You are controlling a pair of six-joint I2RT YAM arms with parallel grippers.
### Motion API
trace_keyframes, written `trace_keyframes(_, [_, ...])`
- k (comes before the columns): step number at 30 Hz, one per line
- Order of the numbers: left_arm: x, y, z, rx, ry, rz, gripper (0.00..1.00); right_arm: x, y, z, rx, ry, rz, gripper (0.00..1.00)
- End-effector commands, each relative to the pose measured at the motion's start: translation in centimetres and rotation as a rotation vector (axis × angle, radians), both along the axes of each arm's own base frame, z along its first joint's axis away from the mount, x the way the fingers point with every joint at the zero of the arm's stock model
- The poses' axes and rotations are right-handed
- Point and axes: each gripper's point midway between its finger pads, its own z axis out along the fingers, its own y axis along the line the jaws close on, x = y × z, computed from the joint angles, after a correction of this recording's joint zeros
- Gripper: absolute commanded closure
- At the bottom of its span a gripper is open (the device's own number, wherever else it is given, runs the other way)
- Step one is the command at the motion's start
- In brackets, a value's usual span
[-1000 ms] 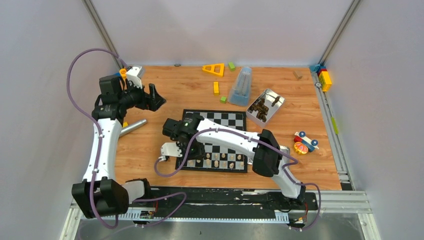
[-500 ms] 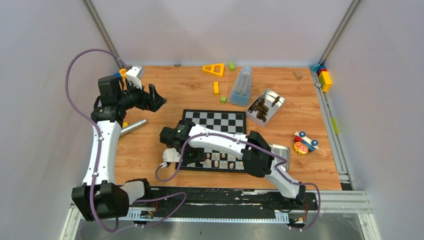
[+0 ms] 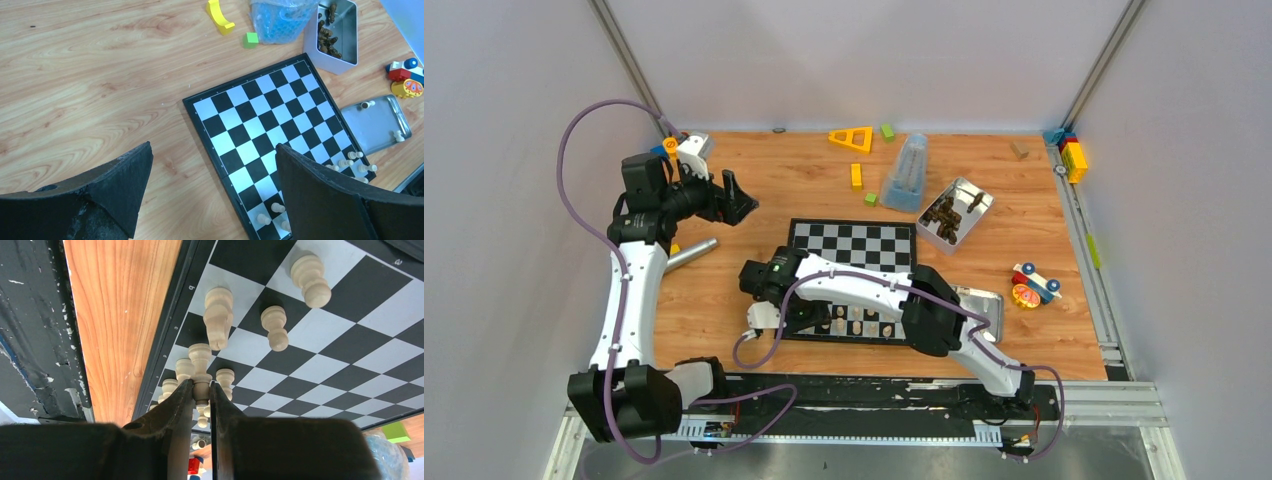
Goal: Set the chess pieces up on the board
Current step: Place the chess piece on the chessboard.
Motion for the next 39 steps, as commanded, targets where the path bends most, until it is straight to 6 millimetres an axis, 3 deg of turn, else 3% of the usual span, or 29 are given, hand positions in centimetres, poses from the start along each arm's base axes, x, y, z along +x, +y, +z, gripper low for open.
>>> trace_keyframes(1, [0.0,-0.1,1.3,-0.015,-0.05,-0.008,0.01,0.5,1.1,0.3,0.026,-0.04,0.011,0.98])
trace_keyframes(13, [-0.1,-0.2,1.3,-0.019,-0.053,-0.019,0.01,0.2,1.7,-0.1,0.035,-0.044,0.014,0.91])
trace_keyframes(20, [-0.1,-0.3,1.2,-0.02,-0.053,-0.021,0.01,0.2,2.5,0.4,0.073,-0.055,0.01,0.76])
trace_keyframes(26, [-0.1,-0.2,1.2,-0.016,-0.053,-0.021,0.0,0.4,3.7,2.5,0.162,-0.073,-0.014,0.65])
trace_keyframes(31, [0.1,0.0,1.1,-0.008,-0.053,-0.013,0.0,0.6,4.1,5.7,0.267,-0.08,-0.06,0.57])
trace_keyframes(37, [0.3,0.1,1.0,0.001,-0.046,-0.007,0.0,1.0,1.3,7.6,0.289,-0.071,-0.132,0.51])
trace_keyframes(39, [0.2,0.1,1.2,0.001,-0.049,-0.008,0.0,0.2,0.5,8.4,0.316,-0.017,-0.149,0.5])
